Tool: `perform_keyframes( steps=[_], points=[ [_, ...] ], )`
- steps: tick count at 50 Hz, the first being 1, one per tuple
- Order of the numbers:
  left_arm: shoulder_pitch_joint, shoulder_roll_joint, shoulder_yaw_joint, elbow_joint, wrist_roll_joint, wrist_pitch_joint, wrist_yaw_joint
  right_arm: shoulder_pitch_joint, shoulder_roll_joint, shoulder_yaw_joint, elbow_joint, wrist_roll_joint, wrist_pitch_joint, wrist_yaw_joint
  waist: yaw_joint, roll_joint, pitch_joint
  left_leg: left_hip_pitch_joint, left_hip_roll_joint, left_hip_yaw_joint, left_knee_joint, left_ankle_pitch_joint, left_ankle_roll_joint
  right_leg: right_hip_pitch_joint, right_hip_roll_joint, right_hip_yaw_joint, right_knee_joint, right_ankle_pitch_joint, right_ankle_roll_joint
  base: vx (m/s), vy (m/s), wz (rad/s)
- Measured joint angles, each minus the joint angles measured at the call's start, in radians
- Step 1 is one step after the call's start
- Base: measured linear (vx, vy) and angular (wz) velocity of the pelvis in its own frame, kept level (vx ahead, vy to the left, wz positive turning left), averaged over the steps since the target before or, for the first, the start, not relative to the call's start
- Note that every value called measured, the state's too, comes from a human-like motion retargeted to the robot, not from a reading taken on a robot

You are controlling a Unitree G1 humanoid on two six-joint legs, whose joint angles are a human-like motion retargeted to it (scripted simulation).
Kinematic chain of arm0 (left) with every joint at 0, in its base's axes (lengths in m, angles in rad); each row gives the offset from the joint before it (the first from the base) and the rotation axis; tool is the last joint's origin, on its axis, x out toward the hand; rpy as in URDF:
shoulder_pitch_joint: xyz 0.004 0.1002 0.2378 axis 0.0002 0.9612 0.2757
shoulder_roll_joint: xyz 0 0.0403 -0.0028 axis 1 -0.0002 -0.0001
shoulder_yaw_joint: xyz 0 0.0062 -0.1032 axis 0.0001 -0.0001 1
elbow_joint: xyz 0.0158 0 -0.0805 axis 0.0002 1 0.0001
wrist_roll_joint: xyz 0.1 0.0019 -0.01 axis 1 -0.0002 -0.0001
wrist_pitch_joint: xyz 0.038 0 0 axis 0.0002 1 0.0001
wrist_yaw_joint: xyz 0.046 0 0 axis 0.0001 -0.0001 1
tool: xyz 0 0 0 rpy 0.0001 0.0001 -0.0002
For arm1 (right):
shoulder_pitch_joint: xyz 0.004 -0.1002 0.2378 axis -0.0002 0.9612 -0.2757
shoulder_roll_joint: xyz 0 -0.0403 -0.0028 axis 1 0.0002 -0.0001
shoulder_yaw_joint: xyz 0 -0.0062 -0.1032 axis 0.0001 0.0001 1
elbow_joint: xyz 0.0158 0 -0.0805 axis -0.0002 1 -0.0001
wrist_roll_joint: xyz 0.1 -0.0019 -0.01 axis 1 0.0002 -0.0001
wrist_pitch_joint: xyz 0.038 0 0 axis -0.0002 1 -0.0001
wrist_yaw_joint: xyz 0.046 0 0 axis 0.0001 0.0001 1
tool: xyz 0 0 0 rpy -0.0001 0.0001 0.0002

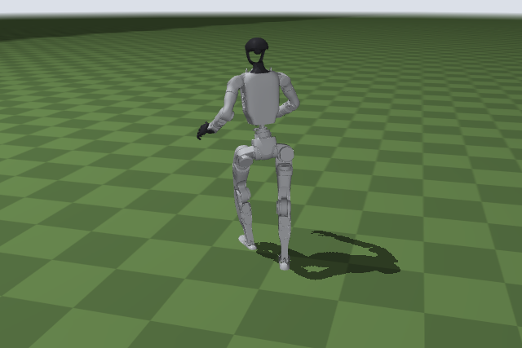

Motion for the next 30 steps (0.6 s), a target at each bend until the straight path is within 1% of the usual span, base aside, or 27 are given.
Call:
perform_keyframes(
  steps=[3,5,7,10,12,13,16,17,18,20,22,23,25,27,28,30],
  points=[
    [0.053,0.045,0.057,0.002,0.005,-0.003,0.013,-0.003,0.005,-0.008,0.130,-0.065,0.012,-0.024,0.037,-0.043,-0.010,0.038,-0.045,-0.028,0.048,-0.050,0.041,-0.025,-0.033,0.021,0.189,-0.025,0.016,0.44,0.13,1.03],
    [0.091,0.081,0.101,0.003,0.015,-0.002,0.021,0.013,0.012,-0.017,0.225,-0.106,0.021,-0.033,0.058,-0.078,-0.008,0.083,-0.090,-0.047,0.065,-0.082,0.063,-0.065,-0.071,0.016,0.392,-0.040,0.038,0.44,0.10,1.26],
    [0.138,0.120,0.161,0.000,0.031,0.005,0.026,0.045,0.033,-0.037,0.328,-0.142,0.024,-0.035,0.067,-0.141,0.013,0.157,-0.175,-0.051,0.043,-0.102,0.090,-0.146,-0.172,0.019,0.699,-0.083,0.054,0.45,0.07,1.48],
    [0.215,0.165,0.281,-0.008,0.062,0.025,0.034,0.115,0.067,-0.090,0.456,-0.162,0.025,-0.021,0.055,-0.246,0.045,0.279,-0.321,-0.075,-0.060,-0.094,0.133,-0.275,-0.378,0.013,1.142,-0.038,0.053,0.49,0.05,1.50],
    [0.265,0.178,0.363,-0.011,0.081,0.043,0.046,0.179,0.080,-0.143,0.508,-0.145,0.025,-0.010,0.042,-0.263,0.058,0.369,-0.361,-0.126,-0.123,-0.096,0.150,-0.359,-0.468,0.016,1.346,-0.034,0.006,0.54,0.04,1.23],
    [0.288,0.179,0.401,-0.013,0.090,0.053,0.052,0.215,0.083,-0.173,0.524,-0.131,0.026,-0.003,0.034,-0.260,0.064,0.417,-0.369,-0.156,-0.151,-0.100,0.154,-0.404,-0.502,0.020,1.427,-0.048,-0.023,0.55,0.03,1.10],
    [0.343,0.172,0.490,-0.028,0.108,0.074,0.072,0.341,0.089,-0.264,0.548,-0.087,0.032,0.007,0.000,-0.230,0.094,0.557,-0.364,-0.245,-0.189,-0.127,0.147,-0.552,-0.565,0.029,1.572,-0.126,-0.100,0.53,0.01,1.12],
    [0.358,0.167,0.512,-0.037,0.114,0.078,0.078,0.386,0.091,-0.292,0.548,-0.074,0.034,0.007,-0.015,-0.213,0.107,0.600,-0.352,-0.271,-0.185,-0.144,0.138,-0.602,-0.571,0.026,1.585,-0.158,-0.120,0.50,-0.02,1.12],
    [0.374,0.164,0.533,-0.055,0.120,0.083,0.083,0.437,0.091,-0.320,0.537,-0.063,0.037,0.010,-0.027,-0.187,0.122,0.654,-0.323,-0.296,-0.194,-0.160,0.125,-0.650,-0.556,0.015,1.566,-0.184,-0.134,0.48,-0.03,1.11],
    [0.387,0.161,0.552,-0.083,0.135,0.084,0.094,0.527,0.095,-0.360,0.530,-0.048,0.041,0.004,-0.064,-0.159,0.158,0.724,-0.298,-0.337,-0.150,-0.205,0.097,-0.752,-0.542,-0.005,1.482,-0.242,-0.140,0.42,-0.06,1.23],
    [0.375,0.166,0.540,-0.122,0.174,0.084,0.105,0.635,0.088,-0.399,0.476,-0.049,0.048,-0.011,-0.103,-0.094,0.196,0.799,-0.228,-0.377,-0.116,-0.256,0.054,-0.813,-0.462,-0.064,1.282,-0.277,-0.113,0.37,-0.08,1.19],
    [0.362,0.171,0.526,-0.140,0.199,0.081,0.113,0.686,0.085,-0.416,0.450,-0.053,0.050,-0.024,-0.125,-0.068,0.214,0.827,-0.200,-0.391,-0.096,-0.273,0.032,-0.845,-0.420,-0.085,1.157,-0.292,-0.090,0.30,-0.08,1.06],
    [0.325,0.186,0.485,-0.177,0.250,0.070,0.133,0.779,0.083,-0.450,0.390,-0.060,0.056,-0.054,-0.168,-0.022,0.237,0.863,-0.146,-0.406,-0.067,-0.282,-0.019,-0.915,-0.318,-0.100,0.862,-0.309,-0.031,0.22,-0.05,0.83],
    [0.268,0.201,0.429,-0.207,0.279,0.054,0.158,0.843,0.086,-0.484,0.329,-0.051,0.057,-0.083,-0.202,0.012,0.237,0.856,-0.103,-0.403,-0.040,-0.262,-0.061,-1.003,-0.236,-0.076,0.611,-0.284,0.015,0.14,0.00,0.42],
    [0.235,0.205,0.399,-0.217,0.283,0.045,0.168,0.862,0.086,-0.496,0.303,-0.042,0.054,-0.095,-0.217,0.026,0.233,0.847,-0.085,-0.397,-0.027,-0.251,-0.075,-1.044,-0.212,-0.060,0.540,-0.267,0.026,0.14,0.03,0.28],
    [0.184,0.211,0.345,-0.239,0.286,0.026,0.179,0.875,0.085,-0.502,0.259,-0.018,0.045,-0.112,-0.245,0.046,0.229,0.830,-0.054,-0.377,0.002,-0.236,-0.093,-1.107,-0.188,-0.023,0.522,-0.244,0.036,0.16,0.05,0.25]
  ],
)
